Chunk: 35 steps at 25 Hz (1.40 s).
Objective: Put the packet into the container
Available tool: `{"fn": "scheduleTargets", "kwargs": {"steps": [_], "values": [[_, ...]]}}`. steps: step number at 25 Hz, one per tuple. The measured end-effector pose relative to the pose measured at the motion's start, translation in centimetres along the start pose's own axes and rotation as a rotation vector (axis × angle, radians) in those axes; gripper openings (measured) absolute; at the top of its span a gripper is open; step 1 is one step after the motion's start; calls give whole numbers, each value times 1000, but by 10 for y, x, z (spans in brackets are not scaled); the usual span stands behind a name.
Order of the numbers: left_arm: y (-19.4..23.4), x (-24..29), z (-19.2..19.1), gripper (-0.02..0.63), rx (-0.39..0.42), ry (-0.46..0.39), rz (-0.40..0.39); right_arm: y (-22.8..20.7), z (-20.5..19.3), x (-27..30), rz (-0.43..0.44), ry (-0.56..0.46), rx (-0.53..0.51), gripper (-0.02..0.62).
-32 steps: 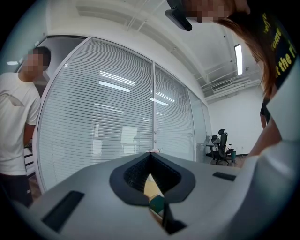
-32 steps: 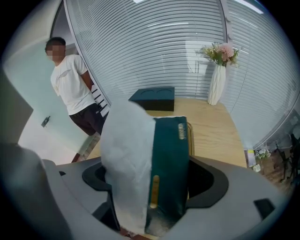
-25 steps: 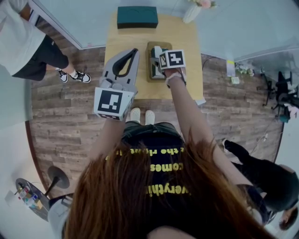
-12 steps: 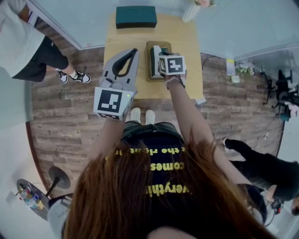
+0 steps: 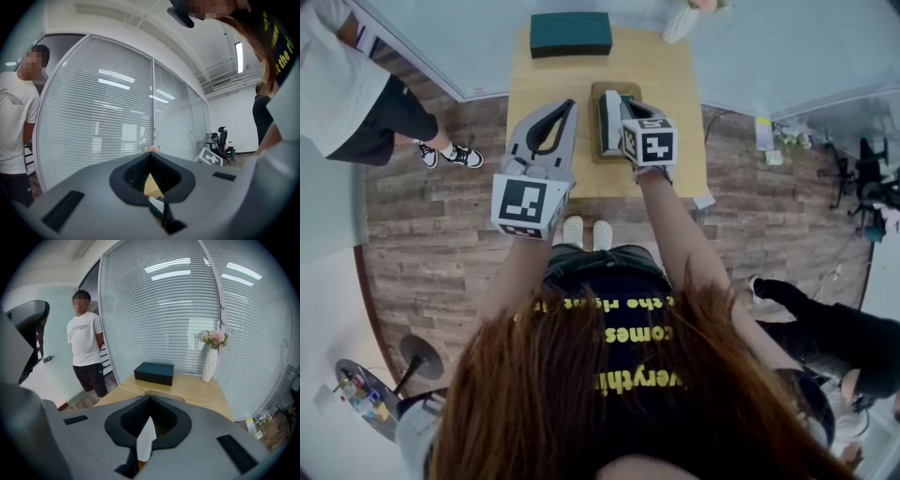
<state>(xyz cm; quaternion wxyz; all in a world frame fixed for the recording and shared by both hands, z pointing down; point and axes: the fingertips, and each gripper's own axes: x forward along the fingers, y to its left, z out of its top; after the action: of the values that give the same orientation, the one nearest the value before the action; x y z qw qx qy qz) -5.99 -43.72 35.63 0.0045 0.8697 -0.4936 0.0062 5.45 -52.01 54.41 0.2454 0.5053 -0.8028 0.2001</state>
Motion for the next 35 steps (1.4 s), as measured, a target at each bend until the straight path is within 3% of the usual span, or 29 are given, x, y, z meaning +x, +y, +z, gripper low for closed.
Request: {"fn": "scheduleTargets", "kwargs": {"steps": [12, 19, 25, 35], "values": [[-10, -4, -4, 0, 6, 19, 6, 32, 62, -98, 82, -366, -54, 15], [-13, -4, -7, 0, 10, 26, 1, 35, 78, -143, 86, -504, -77, 14], [-22, -6, -8, 0, 12, 24, -9, 51, 90, -161, 140, -571, -94, 15], [-24, -3, -3, 0, 21, 13, -13, 54, 87, -161, 169, -566, -77, 14]]}}
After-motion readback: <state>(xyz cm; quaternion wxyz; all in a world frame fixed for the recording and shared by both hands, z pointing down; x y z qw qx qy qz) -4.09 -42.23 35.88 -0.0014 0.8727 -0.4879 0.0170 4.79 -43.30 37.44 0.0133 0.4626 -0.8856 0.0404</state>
